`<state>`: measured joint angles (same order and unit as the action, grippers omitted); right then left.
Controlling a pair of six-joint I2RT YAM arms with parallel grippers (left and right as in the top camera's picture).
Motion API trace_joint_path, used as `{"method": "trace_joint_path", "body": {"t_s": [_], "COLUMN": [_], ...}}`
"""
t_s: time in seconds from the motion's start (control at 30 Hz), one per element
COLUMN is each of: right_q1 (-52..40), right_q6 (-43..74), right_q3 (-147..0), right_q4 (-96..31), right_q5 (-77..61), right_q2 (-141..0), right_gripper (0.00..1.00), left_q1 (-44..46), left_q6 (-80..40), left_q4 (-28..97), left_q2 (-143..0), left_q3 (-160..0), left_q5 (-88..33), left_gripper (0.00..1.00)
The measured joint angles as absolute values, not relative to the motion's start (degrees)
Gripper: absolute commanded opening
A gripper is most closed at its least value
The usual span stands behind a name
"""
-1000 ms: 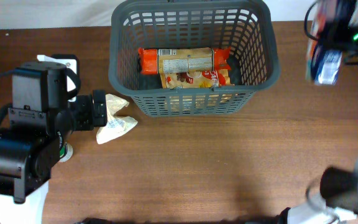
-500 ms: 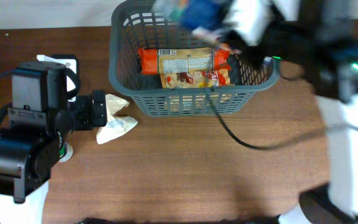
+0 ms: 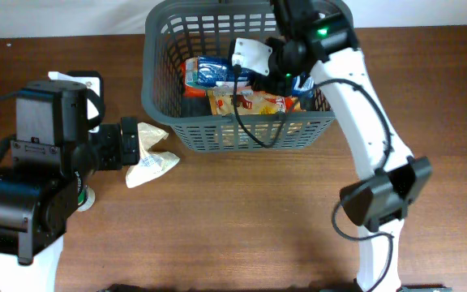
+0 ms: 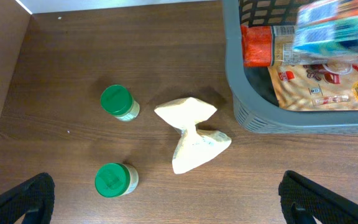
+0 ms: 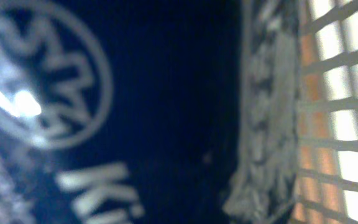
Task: Pack container
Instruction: 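Place the blue box into the basket and withdraw the right arm, then grasp the cream paper bag with the left gripper and lift it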
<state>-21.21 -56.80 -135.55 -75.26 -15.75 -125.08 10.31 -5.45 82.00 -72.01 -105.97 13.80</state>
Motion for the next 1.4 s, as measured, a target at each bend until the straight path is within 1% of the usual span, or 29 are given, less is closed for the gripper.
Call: {"method": "trace_joint_path", "body": {"t_s": [0.03,0.07,0.1,0.2,0.33,0.5,0.67,0.83,0.93,1.0,1.1,1.2,1.27,1.4], "right_q1": [-21.2,-21.2,-21.2,-21.2,-21.2,-21.2,-21.2,-18.5,-10.6,-1.4,9.6,19.7,24.3,28.8], "right_q6": [-55.4,-53.9,-52.0,-48.1,-41.6,-36.4,-33.2,-27.1,-19.4,-13.0,-5.9,-1.3,0.3,2.2], "right_q3": [-135.4,-135.4,-135.4,-135.4,-136.0,-143.5,-155.2,-160.7,-162.1,-162.6,-161.8,-157.2,-152.7,-143.2], "right_q4": [-75.4,-75.5,-75.5,-74.9,-73.6,-75.7,-76.6,-76.1,-77.0,-79.7,-82.0,-82.3,-82.3,-82.5], "right_q5": [-15.6,-15.5,-15.4,-13.6,-7.2,-1.8,0.6,2.7,3.6,4.4,2.9,-1.3,-4.4,-7.9], "right_q2": [-126.0,-126.8,-127.6,-128.1,-128.1,-127.8,-122.0,-110.8,-103.8,-100.6,-99.7,-100.2,-100.9,-102.3], "right_gripper": [0.08,0.49,0.99,0.99,0.99,0.99,0.99,0.99,0.99,0.99,0.99,0.99,0.99,0.99], "left_q1": [10.3,10.3,10.3,10.3,10.3,10.3,10.3,10.3,10.3,10.3,10.3,10.3,10.3,10.3], "left_q6": [-5.5,-5.5,-5.5,-5.5,-5.5,-5.5,-5.5,-5.5,-5.5,-5.5,-5.5,-5.5,-5.5,-5.5], "left_q4": [82.0,82.0,82.0,82.0,82.0,82.0,82.0,82.0,82.0,82.0,81.9,81.8,81.7,81.8], "left_q2": [-72.0,-72.0,-72.0,-72.0,-72.0,-72.0,-72.0,-72.0,-72.0,-72.0,-72.0,-72.0,-72.0,-72.0], "left_q3": [-106.0,-106.0,-106.0,-106.0,-106.0,-106.0,-106.0,-106.0,-106.0,-106.0,-106.0,-106.0,-106.0,-106.0], "left_q5": [13.8,13.8,13.8,13.8,13.8,13.8,13.8,13.8,13.8,13.8,13.8,13.8,13.7,13.7], "left_gripper": [0.99,0.99,0.99,0.99,0.99,0.99,0.99,0.99,0.99,0.99,0.99,0.99,0.99,0.99]}}
